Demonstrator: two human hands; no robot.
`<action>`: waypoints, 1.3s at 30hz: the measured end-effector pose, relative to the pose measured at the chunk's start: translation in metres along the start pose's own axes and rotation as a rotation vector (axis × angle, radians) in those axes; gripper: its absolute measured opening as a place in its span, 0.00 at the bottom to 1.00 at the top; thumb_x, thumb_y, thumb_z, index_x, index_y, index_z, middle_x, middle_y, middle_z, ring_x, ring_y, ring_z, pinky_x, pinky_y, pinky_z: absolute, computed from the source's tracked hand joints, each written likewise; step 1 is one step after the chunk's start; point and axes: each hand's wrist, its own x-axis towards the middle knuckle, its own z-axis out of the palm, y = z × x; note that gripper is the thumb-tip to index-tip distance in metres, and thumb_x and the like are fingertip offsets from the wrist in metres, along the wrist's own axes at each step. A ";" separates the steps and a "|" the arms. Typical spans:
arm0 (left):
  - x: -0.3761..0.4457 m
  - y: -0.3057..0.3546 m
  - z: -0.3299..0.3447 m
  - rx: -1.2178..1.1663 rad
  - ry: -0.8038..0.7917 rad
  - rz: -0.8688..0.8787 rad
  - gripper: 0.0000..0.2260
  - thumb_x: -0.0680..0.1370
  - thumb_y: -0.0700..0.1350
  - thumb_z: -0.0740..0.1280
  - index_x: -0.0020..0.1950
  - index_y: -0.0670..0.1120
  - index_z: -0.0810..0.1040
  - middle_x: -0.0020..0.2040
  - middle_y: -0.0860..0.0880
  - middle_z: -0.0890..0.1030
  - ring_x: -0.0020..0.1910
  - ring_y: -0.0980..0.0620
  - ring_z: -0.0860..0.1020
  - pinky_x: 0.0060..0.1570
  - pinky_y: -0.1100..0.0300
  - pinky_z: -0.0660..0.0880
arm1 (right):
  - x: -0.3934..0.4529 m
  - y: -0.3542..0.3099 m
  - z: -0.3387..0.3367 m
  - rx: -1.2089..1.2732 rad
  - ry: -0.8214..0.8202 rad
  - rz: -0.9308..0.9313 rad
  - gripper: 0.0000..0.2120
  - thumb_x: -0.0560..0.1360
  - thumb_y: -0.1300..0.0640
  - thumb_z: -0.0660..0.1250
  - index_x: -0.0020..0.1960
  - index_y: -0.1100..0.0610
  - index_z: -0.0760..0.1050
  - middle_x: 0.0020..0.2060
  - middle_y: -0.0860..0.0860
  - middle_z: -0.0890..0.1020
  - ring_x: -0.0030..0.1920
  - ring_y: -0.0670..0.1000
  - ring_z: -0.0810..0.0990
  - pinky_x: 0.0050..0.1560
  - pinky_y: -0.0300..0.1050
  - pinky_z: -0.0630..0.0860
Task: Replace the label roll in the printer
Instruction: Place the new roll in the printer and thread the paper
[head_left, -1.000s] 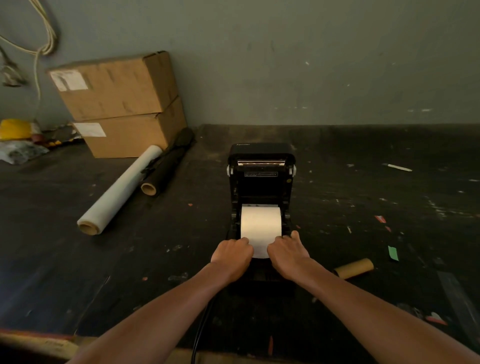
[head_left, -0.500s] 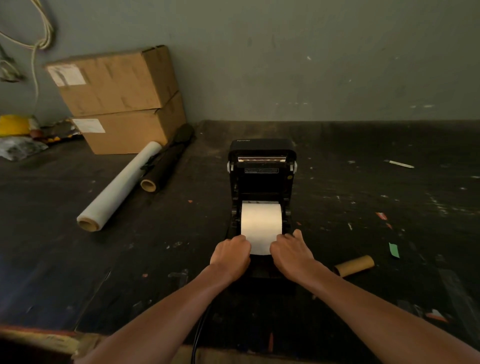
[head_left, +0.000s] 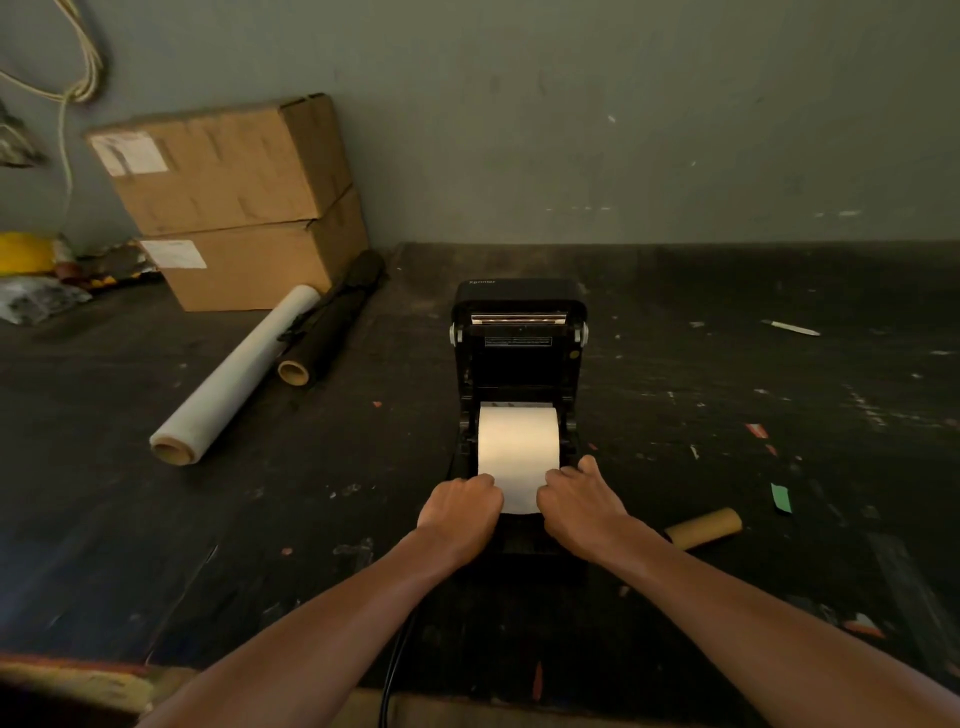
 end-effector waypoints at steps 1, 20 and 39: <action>-0.001 0.000 0.000 -0.004 -0.002 0.000 0.06 0.77 0.40 0.65 0.52 0.41 0.78 0.52 0.42 0.77 0.45 0.44 0.78 0.44 0.52 0.76 | 0.000 -0.001 -0.001 -0.001 -0.007 0.003 0.05 0.76 0.58 0.64 0.48 0.58 0.78 0.49 0.57 0.79 0.51 0.56 0.77 0.60 0.55 0.63; -0.029 -0.001 0.008 -0.137 0.120 0.028 0.04 0.76 0.43 0.61 0.43 0.46 0.73 0.46 0.47 0.78 0.33 0.52 0.72 0.31 0.59 0.65 | -0.018 -0.003 -0.006 0.137 -0.064 0.001 0.07 0.76 0.52 0.62 0.46 0.56 0.75 0.43 0.52 0.73 0.48 0.53 0.75 0.57 0.54 0.63; -0.053 0.001 0.018 -0.219 0.162 0.023 0.08 0.75 0.43 0.60 0.49 0.48 0.78 0.50 0.49 0.79 0.47 0.47 0.79 0.41 0.54 0.75 | -0.042 -0.009 0.004 0.347 -0.037 0.029 0.08 0.76 0.52 0.61 0.47 0.55 0.74 0.50 0.52 0.75 0.50 0.51 0.75 0.57 0.52 0.65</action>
